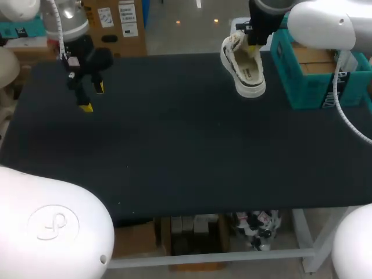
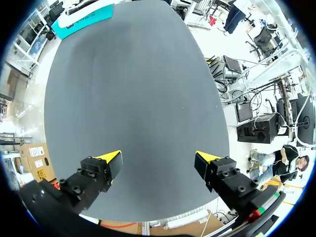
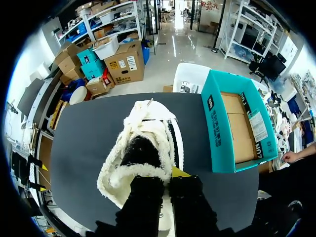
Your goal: Open the shoe tongue, take the insole out of the shoe, put the insole back into the shoe, and pack the shoe into the shoebox
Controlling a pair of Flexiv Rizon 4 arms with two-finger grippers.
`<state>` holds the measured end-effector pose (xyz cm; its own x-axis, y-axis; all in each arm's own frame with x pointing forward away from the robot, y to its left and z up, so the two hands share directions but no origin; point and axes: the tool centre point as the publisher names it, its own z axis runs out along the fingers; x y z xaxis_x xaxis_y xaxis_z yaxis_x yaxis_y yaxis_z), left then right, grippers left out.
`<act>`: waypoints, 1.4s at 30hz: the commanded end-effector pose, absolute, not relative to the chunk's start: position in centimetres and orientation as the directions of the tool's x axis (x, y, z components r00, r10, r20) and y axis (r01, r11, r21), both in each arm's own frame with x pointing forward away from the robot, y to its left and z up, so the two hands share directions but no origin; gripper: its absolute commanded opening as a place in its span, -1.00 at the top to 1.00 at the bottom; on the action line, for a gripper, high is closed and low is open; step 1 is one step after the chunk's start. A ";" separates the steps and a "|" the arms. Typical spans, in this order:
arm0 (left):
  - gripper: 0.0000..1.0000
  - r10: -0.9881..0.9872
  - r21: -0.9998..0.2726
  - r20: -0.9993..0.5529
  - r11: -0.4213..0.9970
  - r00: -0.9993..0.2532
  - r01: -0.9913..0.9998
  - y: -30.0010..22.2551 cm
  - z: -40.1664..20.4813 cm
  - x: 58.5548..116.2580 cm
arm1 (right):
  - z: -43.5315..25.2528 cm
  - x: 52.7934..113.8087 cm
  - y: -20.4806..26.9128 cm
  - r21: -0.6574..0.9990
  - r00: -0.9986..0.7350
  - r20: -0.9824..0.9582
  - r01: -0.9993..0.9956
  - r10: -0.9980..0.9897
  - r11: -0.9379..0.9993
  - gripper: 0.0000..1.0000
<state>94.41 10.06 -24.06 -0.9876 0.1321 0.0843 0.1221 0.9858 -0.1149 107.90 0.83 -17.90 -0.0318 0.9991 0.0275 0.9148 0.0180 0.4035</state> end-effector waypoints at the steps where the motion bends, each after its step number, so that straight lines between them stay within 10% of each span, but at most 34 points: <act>1: -1.00 0.132 -0.113 0.087 0.986 -0.987 0.122 10.0 -24.0 94.5 | -17.1 110.2 -0.9 0.396 -0.016 0.024 0.918 1.000 0.005 1.00; 42: -1.00 0.132 -0.113 0.087 0.986 -0.987 0.122 10.0 -24.0 94.5 | -20.1 123.6 -22.4 0.364 -0.006 0.093 0.931 0.996 -0.029 1.00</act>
<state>94.41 10.06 -24.03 -0.9876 0.1324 0.0846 0.1223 0.9859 -0.1146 122.31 -21.80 -19.46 0.0033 0.9969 0.0784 0.9248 -0.0329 0.3791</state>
